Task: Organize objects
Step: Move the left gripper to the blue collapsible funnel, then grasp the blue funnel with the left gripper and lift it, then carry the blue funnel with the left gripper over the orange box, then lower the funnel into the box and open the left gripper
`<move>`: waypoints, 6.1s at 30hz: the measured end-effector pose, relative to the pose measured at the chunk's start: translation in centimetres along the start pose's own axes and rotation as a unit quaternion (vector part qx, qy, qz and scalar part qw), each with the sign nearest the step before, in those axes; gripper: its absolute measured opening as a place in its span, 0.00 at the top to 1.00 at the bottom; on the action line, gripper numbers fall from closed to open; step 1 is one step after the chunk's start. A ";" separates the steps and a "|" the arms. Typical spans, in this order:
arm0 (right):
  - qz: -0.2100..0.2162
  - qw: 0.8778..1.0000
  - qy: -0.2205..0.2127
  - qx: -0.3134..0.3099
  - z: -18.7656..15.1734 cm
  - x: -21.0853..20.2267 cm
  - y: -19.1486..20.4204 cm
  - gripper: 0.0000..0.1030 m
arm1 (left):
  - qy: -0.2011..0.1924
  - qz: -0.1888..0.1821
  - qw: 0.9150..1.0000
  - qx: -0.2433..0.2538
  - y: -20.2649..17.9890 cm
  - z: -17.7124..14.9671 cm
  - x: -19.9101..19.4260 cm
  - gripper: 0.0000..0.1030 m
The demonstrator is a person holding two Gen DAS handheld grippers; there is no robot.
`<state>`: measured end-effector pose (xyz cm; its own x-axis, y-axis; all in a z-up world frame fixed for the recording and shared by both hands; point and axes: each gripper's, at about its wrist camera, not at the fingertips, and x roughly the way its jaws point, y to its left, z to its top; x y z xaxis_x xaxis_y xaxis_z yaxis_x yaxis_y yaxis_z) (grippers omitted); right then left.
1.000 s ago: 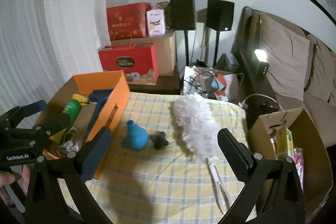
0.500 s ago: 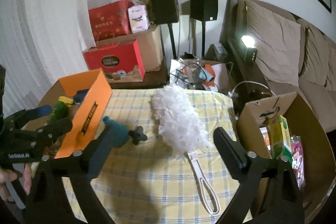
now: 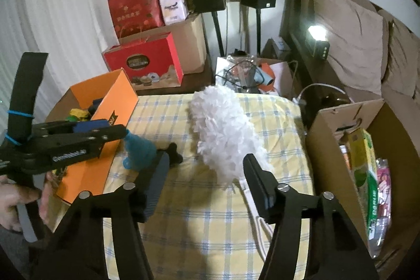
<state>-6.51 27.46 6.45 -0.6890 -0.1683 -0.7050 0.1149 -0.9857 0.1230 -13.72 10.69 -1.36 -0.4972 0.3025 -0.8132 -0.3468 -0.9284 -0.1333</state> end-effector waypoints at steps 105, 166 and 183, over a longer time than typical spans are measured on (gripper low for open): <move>0.038 0.999 0.006 -0.017 3.4 5.0 5.0 0.66 | -0.045 0.024 0.998 -0.025 1.7 1.7 -7.5 0.87; 0.094 0.992 -0.020 -0.081 6.3 3.3 20.0 0.66 | -0.054 0.099 0.986 -0.122 15.5 -1.2 -7.8 0.88; 0.098 0.992 0.000 -0.078 6.3 6.2 19.9 0.66 | -0.032 0.095 0.984 -0.144 17.1 -1.6 -4.9 0.63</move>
<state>-13.02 6.80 8.92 -0.6421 -0.3570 -0.6785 0.3561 -0.9226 0.1484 -15.93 -7.01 -0.56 -0.5830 0.1222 -0.8032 -0.0074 -0.9894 -0.1451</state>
